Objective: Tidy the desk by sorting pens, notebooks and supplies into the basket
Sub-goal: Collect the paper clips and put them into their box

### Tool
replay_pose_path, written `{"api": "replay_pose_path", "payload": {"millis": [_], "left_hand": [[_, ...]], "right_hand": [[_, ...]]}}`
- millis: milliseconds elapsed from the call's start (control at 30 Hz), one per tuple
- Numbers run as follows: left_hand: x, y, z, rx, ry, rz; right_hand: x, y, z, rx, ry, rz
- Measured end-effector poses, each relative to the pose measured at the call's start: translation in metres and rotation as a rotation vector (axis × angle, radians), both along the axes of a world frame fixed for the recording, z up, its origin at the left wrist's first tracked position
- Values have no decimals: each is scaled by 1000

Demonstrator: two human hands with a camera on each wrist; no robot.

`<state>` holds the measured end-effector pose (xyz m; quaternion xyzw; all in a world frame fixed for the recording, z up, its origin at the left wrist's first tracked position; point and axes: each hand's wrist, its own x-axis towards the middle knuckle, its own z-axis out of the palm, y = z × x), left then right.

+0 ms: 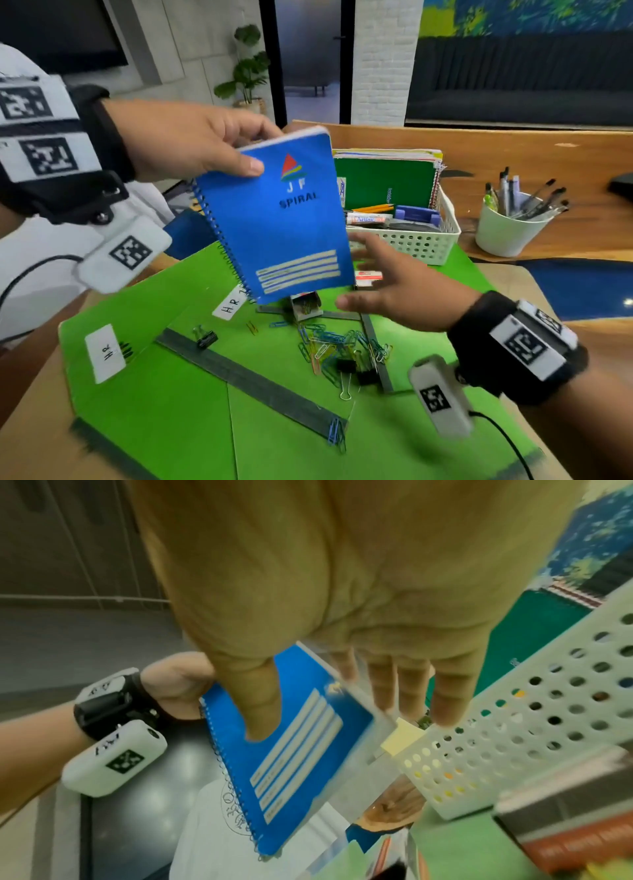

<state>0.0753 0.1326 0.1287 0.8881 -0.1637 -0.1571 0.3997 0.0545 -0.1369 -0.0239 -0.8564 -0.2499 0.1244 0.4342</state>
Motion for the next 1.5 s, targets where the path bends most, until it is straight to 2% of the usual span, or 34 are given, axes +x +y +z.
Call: {"api": "replay_pose_path", "payload": {"millis": [133, 233, 300, 400, 500, 533, 600, 700, 733, 767, 800, 900, 967, 1067, 1200, 1333, 1433, 1500], "left_hand": [[9, -5, 7, -188, -18, 55], [21, -5, 0, -153, -29, 120], [29, -6, -1, -26, -123, 145], [41, -18, 11, 364, -508, 108], [68, -38, 16, 694, -672, 11], [80, -45, 16, 779, -688, 6], [107, -50, 19, 822, -680, 71], [143, -46, 27, 748, -730, 247], [153, -43, 29, 717, -761, 300], [164, -40, 30, 678, -788, 347], [174, -38, 29, 639, -809, 381], [206, -32, 20, 482, -782, 406], [225, -36, 9, 353, -754, 404], [249, -49, -11, 232, -723, 422], [274, -70, -40, 129, -633, 347], [294, -93, -71, 268, -378, 118], [291, -106, -78, 516, -331, 19], [289, -115, -83, 574, -295, -14]], "right_hand": [[39, 3, 19, 73, -227, -157], [68, -6, 42, -41, -323, -203], [80, -11, 63, -160, -407, -172], [100, -12, 99, -451, -608, -166], [123, -9, 136, -580, -702, -168], [134, -8, 146, -598, -714, -165], [164, -11, 157, -540, -705, -199], [199, -20, 153, -112, -432, -281], [209, -23, 145, -46, -354, -312], [220, -26, 134, -77, -307, -348], [233, -31, 121, -191, -284, -384], [260, -38, 87, -737, -290, -418], [270, -43, 69, -903, -277, -398], [279, -50, 50, -936, -245, -385], [276, -57, 39, -970, -332, -312], [270, -66, 38, -930, -355, -205], [269, -64, 41, -913, -366, -210], [268, -63, 43, -919, -404, -258]]}}
